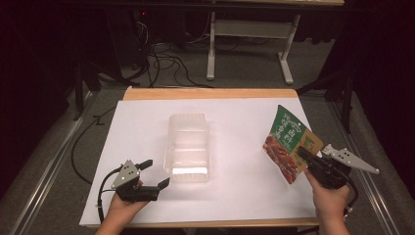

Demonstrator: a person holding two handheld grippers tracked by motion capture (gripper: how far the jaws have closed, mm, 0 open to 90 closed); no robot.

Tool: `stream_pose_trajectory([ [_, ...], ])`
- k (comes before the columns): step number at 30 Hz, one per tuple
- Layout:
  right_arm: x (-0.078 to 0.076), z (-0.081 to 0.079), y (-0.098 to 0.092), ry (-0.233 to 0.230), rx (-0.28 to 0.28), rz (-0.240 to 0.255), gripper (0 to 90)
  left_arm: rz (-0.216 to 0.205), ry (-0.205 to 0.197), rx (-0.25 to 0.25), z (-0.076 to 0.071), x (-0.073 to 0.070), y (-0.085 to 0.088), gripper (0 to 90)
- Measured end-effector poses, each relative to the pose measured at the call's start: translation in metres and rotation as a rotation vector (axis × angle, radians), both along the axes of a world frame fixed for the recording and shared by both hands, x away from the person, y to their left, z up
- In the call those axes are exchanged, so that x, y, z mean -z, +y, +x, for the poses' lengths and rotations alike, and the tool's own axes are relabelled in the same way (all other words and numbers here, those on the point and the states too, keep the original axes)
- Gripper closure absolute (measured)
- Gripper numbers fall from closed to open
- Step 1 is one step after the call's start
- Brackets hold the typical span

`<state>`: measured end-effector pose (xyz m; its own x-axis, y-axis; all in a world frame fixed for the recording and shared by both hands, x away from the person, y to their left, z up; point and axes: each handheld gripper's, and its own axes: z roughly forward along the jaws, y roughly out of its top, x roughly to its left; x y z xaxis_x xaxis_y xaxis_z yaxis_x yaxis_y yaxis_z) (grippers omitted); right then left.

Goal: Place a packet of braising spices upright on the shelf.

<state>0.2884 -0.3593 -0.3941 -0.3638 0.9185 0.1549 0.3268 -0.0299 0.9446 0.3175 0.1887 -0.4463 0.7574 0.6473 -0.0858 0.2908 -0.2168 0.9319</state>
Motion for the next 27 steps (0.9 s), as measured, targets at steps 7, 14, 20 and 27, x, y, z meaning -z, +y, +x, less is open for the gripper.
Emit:
stream_pose_trajectory([
  [7, -0.005, -0.001, 0.004, -0.024, -0.058, 0.004, 90.0, 0.002, 0.0, -0.001, 0.0, 0.0, 0.001, 10.8],
  [14, -0.012, 0.0, 0.014, -0.046, -0.13, 0.023, 90.0, 0.0, 0.001, 0.001, 0.0, 0.0, 0.001, 10.7],
  [20, -0.026, 0.012, 0.032, -0.066, -0.206, 0.017, 90.0, -0.01, -0.002, 0.001, -0.001, -0.001, 0.003, 10.7],
  [27, -0.039, 0.033, 0.056, -0.085, -0.279, 0.014, 90.0, -0.014, -0.006, -0.004, -0.002, -0.001, 0.003, 10.8],
])
